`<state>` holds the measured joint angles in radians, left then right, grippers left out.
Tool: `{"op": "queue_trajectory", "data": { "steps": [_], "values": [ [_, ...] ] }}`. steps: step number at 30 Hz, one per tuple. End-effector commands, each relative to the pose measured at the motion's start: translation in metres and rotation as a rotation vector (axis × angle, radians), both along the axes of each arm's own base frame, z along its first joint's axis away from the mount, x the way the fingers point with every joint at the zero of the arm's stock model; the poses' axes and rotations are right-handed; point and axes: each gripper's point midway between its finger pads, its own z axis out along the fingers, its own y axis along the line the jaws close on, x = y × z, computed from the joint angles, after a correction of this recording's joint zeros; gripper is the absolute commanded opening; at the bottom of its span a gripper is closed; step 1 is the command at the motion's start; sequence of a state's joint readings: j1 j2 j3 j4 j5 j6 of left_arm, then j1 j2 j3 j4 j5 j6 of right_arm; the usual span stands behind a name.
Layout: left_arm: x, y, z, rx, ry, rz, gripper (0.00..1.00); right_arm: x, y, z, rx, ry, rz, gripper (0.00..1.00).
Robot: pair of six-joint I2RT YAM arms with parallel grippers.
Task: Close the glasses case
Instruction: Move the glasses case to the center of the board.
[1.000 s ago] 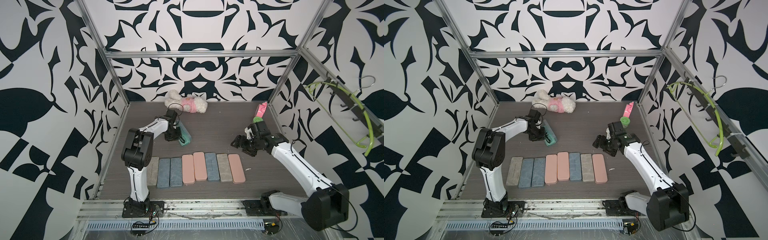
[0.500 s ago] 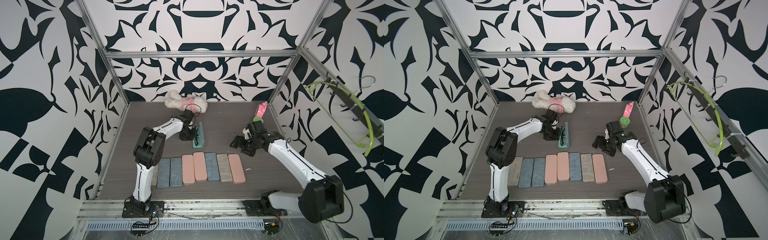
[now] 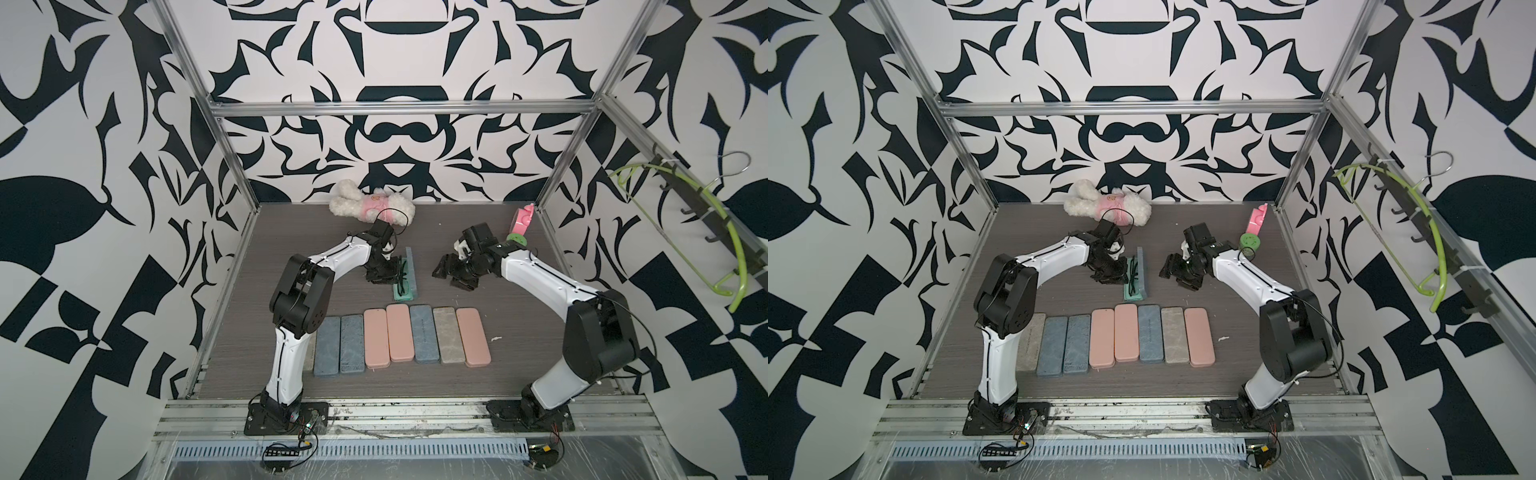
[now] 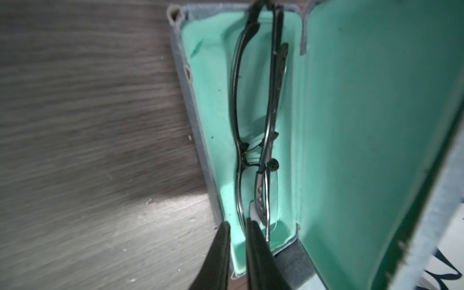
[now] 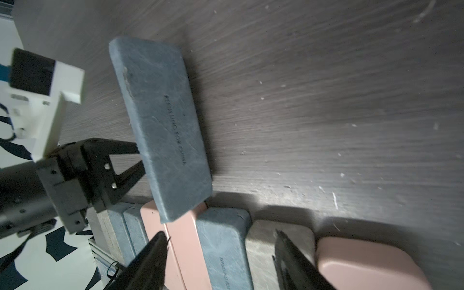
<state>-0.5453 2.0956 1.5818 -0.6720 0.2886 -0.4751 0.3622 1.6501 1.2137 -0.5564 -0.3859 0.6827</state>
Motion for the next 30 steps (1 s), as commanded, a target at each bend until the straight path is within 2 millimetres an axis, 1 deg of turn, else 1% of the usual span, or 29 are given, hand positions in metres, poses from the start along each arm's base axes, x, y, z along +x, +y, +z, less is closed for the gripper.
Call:
{"op": "queue_trajectory", "data": {
  "steps": [1, 3, 6, 8, 11, 13, 16, 20, 23, 30],
  "values": [
    [-0.002, -0.001, 0.028, -0.055, -0.006, -0.009, 0.22, 0.022, 0.02, 0.023, 0.048, -0.072, 0.015, 0.67],
    [0.0, 0.003, 0.033, -0.065, -0.006, -0.005, 0.23, 0.029, 0.028, 0.026, 0.054, -0.086, 0.028, 0.65],
    [0.008, 0.011, 0.044, -0.082, -0.035, 0.016, 0.24, 0.037, 0.037, 0.029, 0.061, -0.108, 0.038, 0.61],
    [0.014, 0.018, 0.047, -0.086, -0.049, 0.032, 0.24, 0.042, 0.041, 0.03, 0.061, -0.113, 0.039, 0.57],
    [0.023, 0.024, 0.042, -0.087, -0.052, 0.058, 0.23, 0.049, 0.048, 0.028, 0.067, -0.12, 0.047, 0.52],
    [0.025, 0.022, 0.037, -0.11, -0.045, 0.065, 0.23, 0.053, 0.054, 0.027, 0.067, -0.126, 0.055, 0.48],
    [0.027, 0.019, 0.034, -0.124, -0.045, 0.067, 0.22, 0.056, 0.059, 0.019, 0.045, -0.12, 0.062, 0.45],
    [0.029, 0.016, 0.041, -0.146, -0.055, 0.06, 0.23, 0.057, 0.061, 0.012, 0.022, -0.123, 0.064, 0.41],
    [0.029, 0.014, 0.043, -0.162, -0.054, 0.059, 0.23, 0.057, 0.065, 0.011, 0.027, -0.137, 0.069, 0.39],
    [0.027, 0.01, 0.031, -0.17, -0.025, 0.062, 0.24, 0.055, 0.069, 0.004, 0.008, -0.136, 0.085, 0.35]
  ]
}}
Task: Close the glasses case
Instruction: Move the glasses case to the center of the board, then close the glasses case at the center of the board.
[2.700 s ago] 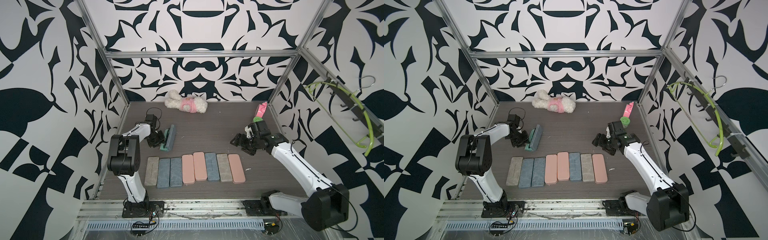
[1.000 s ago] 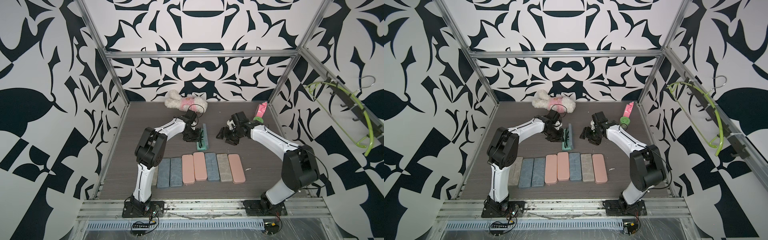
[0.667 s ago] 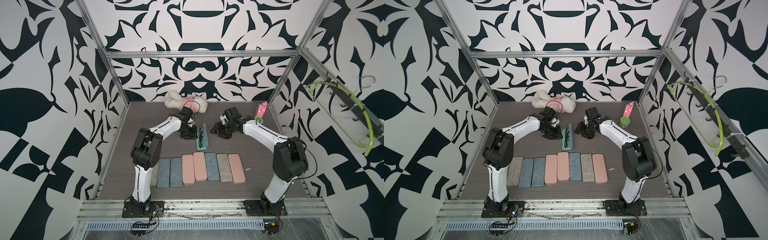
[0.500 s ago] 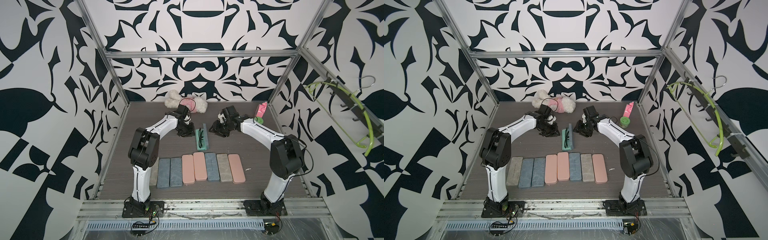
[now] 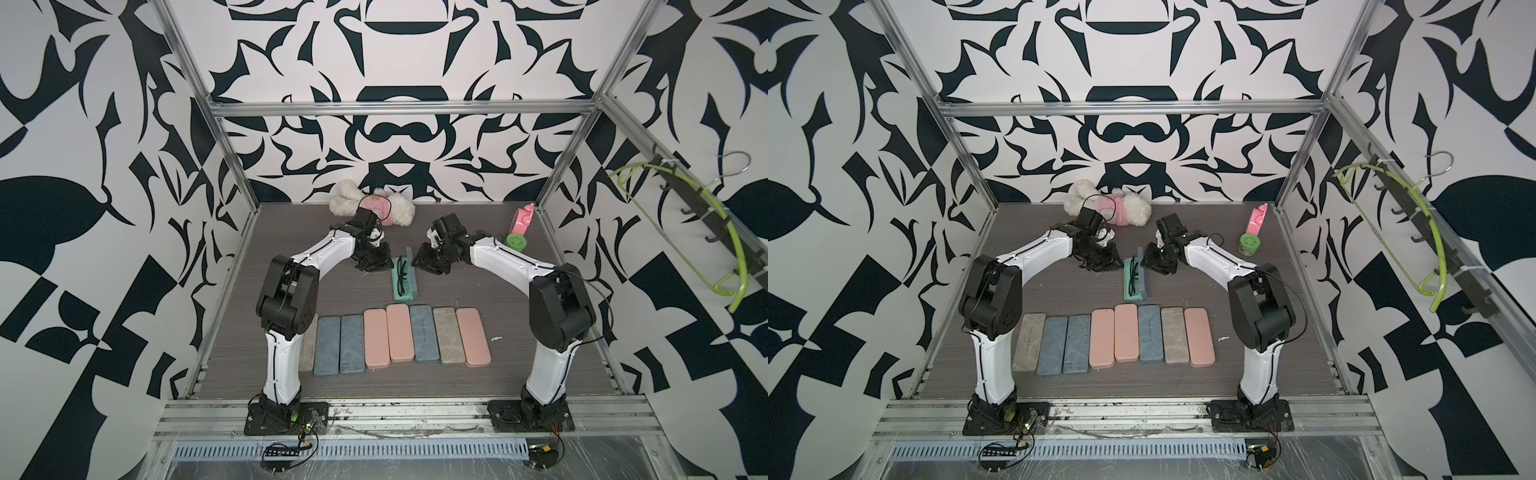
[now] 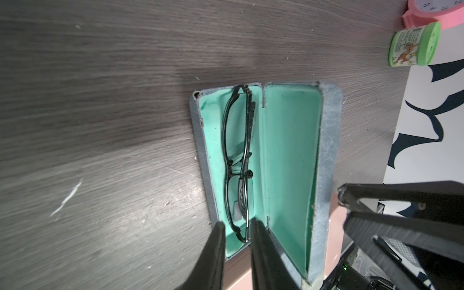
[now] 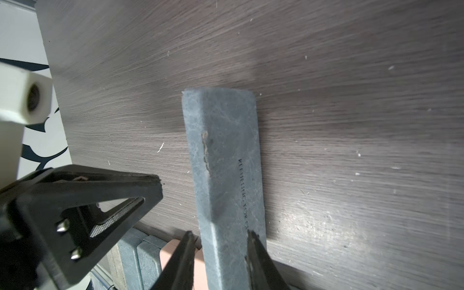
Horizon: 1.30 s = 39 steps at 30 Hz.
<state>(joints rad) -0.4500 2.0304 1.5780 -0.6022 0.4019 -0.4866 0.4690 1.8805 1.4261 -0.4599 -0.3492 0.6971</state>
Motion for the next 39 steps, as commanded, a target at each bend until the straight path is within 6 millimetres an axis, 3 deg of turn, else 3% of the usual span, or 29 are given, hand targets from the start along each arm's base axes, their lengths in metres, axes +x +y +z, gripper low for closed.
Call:
{"op": "queue_trajectory", "data": {
  "steps": [1, 23, 39],
  "values": [
    [-0.003, -0.005, -0.013, -0.019, 0.036, -0.005, 0.24, 0.007, 0.005, 0.012, -0.002, -0.057, 0.009, 0.34],
    [-0.015, -0.009, -0.056, 0.081, 0.093, -0.043, 0.23, -0.003, 0.013, 0.004, -0.036, -0.051, 0.038, 0.3],
    [-0.019, -0.009, -0.069, 0.14, 0.097, -0.066, 0.17, -0.008, 0.012, 0.001, -0.061, -0.048, 0.041, 0.26]
  ]
}}
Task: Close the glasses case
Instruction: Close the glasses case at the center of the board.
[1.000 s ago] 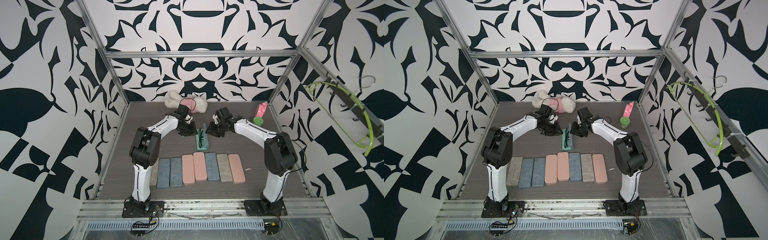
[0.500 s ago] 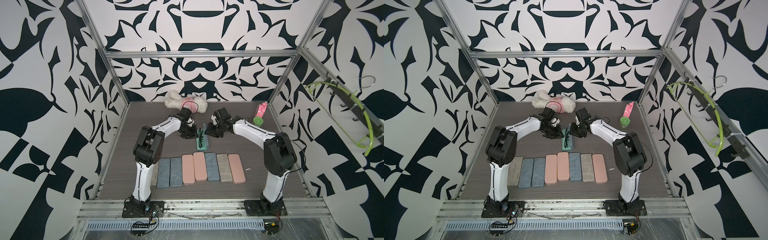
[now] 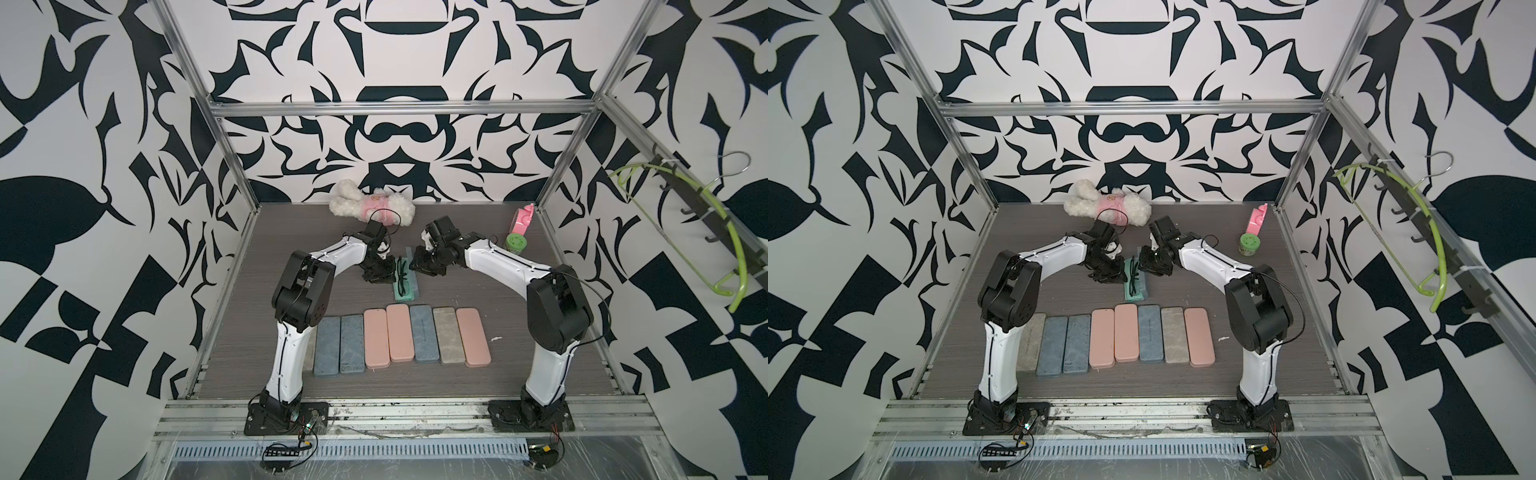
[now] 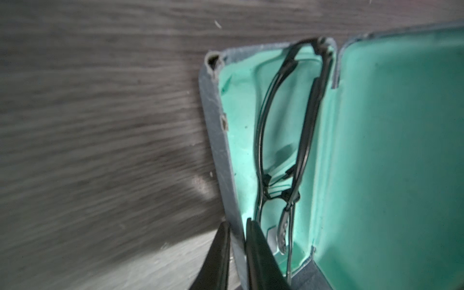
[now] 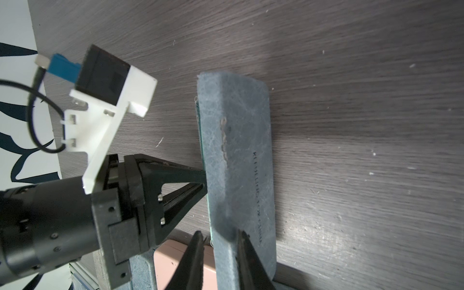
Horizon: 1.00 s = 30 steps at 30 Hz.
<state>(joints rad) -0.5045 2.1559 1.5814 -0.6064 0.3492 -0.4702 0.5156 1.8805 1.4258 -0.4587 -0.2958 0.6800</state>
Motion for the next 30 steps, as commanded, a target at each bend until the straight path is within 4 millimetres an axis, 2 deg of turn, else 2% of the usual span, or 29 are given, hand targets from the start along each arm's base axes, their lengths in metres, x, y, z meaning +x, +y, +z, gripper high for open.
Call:
{"op": "queue_trajectory", "data": {
  "steps": [1, 8, 30],
  "values": [
    [-0.003, 0.003, -0.008, 0.037, 0.017, -0.017, 0.16, -0.001, 0.001, 0.003, -0.017, -0.017, 0.01, 0.26],
    [-0.01, -0.007, -0.009, 0.036, 0.013, -0.056, 0.12, -0.003, 0.001, 0.0, -0.021, -0.01, 0.009, 0.24],
    [-0.013, -0.014, -0.003, 0.007, 0.019, -0.057, 0.09, -0.004, 0.011, -0.006, -0.041, 0.002, 0.025, 0.23]
  ]
}}
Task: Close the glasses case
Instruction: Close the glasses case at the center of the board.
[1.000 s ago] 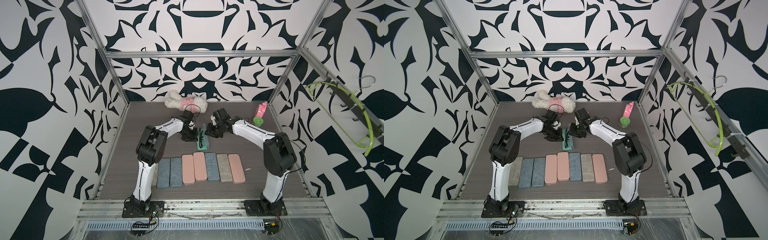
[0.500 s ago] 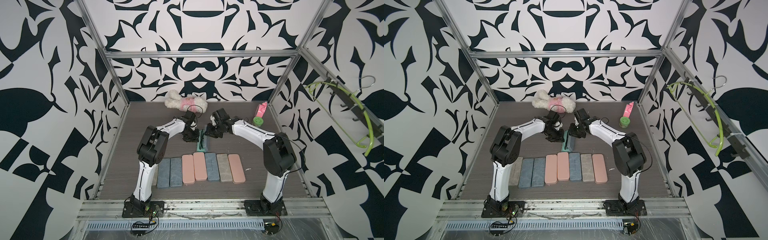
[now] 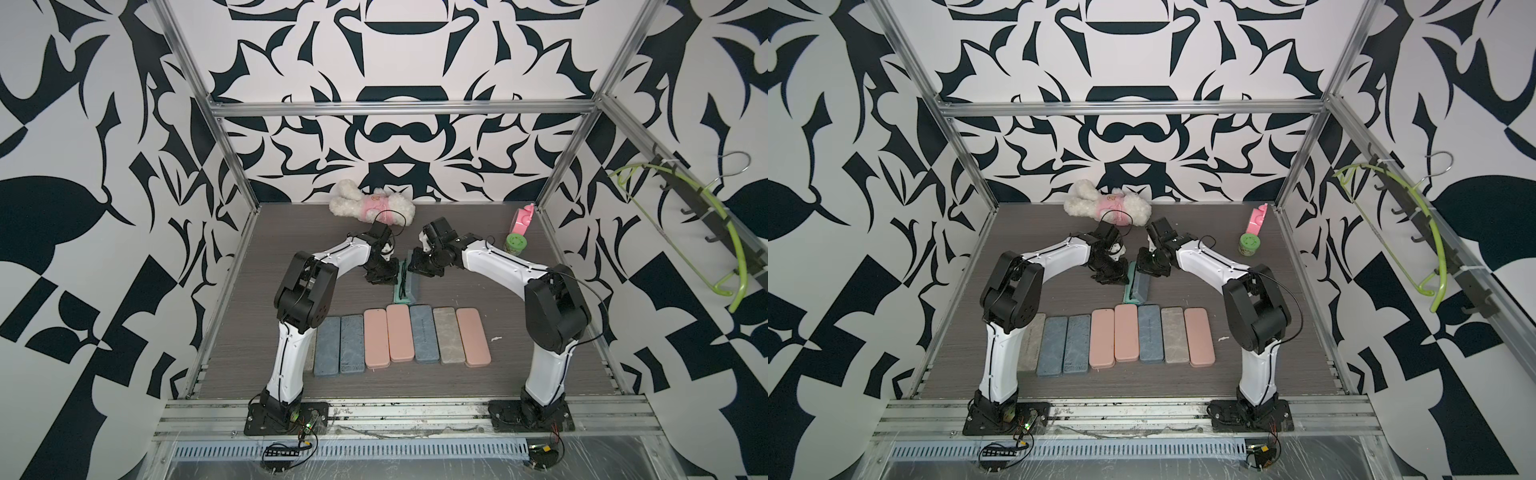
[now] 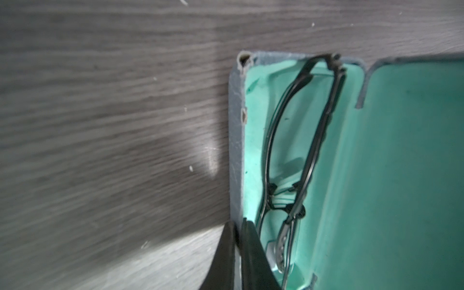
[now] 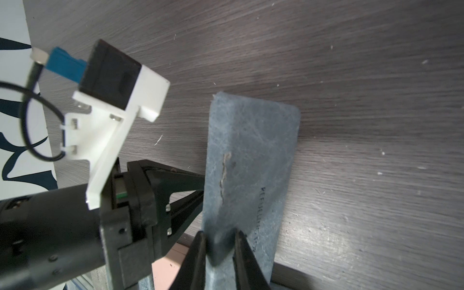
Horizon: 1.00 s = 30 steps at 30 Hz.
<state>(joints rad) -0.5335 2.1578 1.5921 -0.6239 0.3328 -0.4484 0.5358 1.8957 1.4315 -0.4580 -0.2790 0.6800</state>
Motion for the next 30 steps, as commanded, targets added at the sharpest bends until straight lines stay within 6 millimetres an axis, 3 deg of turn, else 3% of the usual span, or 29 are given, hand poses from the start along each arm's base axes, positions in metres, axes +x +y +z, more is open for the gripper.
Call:
{"op": "queue_trajectory", "data": {
  "steps": [1, 13, 24, 30],
  "values": [
    [-0.005, -0.005, -0.003, -0.011, 0.03, -0.013, 0.09, -0.001, 0.004, -0.002, -0.026, 0.003, 0.013, 0.23],
    [-0.005, -0.012, 0.008, -0.07, 0.016, -0.014, 0.09, -0.001, 0.02, -0.012, -0.035, 0.026, 0.03, 0.22],
    [-0.003, -0.018, 0.027, -0.181, 0.03, 0.018, 0.09, -0.003, 0.017, -0.03, -0.083, 0.084, 0.01, 0.22],
    [0.004, -0.014, 0.047, -0.266, 0.017, 0.064, 0.18, 0.0, 0.018, -0.032, -0.091, 0.091, 0.007, 0.24]
  ]
}}
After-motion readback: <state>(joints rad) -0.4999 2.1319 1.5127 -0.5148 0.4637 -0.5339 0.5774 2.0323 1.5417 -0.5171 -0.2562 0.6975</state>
